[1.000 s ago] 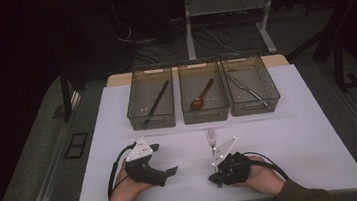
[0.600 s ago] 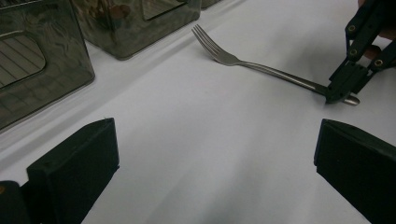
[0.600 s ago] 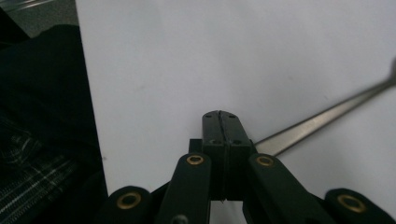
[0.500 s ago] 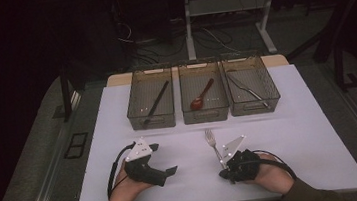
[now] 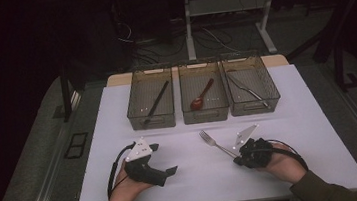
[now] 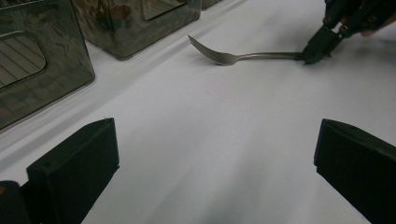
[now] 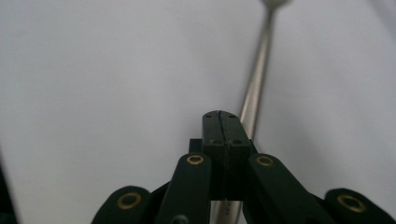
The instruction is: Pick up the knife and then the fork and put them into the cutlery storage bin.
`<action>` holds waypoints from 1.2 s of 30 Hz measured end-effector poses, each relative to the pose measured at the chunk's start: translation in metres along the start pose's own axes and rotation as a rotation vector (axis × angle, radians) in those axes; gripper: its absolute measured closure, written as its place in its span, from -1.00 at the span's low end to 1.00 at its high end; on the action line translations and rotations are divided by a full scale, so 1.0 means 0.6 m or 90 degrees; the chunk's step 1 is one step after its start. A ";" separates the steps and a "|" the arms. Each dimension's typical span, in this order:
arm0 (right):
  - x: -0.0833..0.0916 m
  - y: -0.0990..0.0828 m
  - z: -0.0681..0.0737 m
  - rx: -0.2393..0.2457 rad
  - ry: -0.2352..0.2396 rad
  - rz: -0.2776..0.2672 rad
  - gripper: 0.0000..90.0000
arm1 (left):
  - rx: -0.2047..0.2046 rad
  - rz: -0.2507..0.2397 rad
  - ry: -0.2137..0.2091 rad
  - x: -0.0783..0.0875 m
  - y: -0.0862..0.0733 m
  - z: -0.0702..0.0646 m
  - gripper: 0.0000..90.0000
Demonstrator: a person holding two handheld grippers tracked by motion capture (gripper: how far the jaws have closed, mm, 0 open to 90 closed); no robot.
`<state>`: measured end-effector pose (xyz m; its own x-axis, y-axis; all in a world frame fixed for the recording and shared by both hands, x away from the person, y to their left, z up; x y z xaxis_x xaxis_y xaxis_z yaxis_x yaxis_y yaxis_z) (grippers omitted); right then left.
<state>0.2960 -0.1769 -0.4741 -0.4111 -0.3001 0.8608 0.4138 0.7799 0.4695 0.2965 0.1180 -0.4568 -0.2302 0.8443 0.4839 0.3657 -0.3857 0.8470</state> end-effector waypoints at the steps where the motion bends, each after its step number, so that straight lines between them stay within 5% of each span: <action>1: 0.000 -0.002 -0.008 -0.006 -0.008 0.005 0.98 | 0.001 0.000 0.000 0.000 0.000 0.000 -1.00; 3: -0.002 -0.005 -0.024 -0.018 -0.021 0.012 0.98 | 0.000 0.002 -0.001 -0.001 0.000 0.000 -1.00; 11: 0.001 -0.001 -0.043 -0.042 0.020 0.012 0.97 | 0.001 0.002 -0.002 -0.002 -0.001 0.000 -1.00; 16: 0.014 0.018 -0.057 -0.046 0.028 0.025 0.67 | -0.001 0.003 -0.003 -0.003 0.000 -0.001 -1.00; 28: -0.025 0.104 -0.064 0.039 0.012 0.143 0.54 | -0.004 0.002 -0.007 -0.004 0.001 -0.003 -1.00; 36: -0.056 0.121 -0.059 0.070 0.010 0.204 0.59 | -0.006 0.006 -0.009 -0.005 0.001 -0.004 -1.00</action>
<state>0.3688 -0.1296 -0.4616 -0.2616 -0.0385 0.9644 0.4295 0.8902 0.1521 0.2952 0.1145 -0.4573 -0.2133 0.8459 0.4887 0.3599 -0.3970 0.8443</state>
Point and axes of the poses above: each handheld gripper's, and its own axes: x roughly backward along the jaws, y roughly out of its top, z roughly to its left, the point moved 5 cm from there along -x, roughly forward along the jaws, and after that the axes turned 13 degrees about -y, right-handed, at the moved point
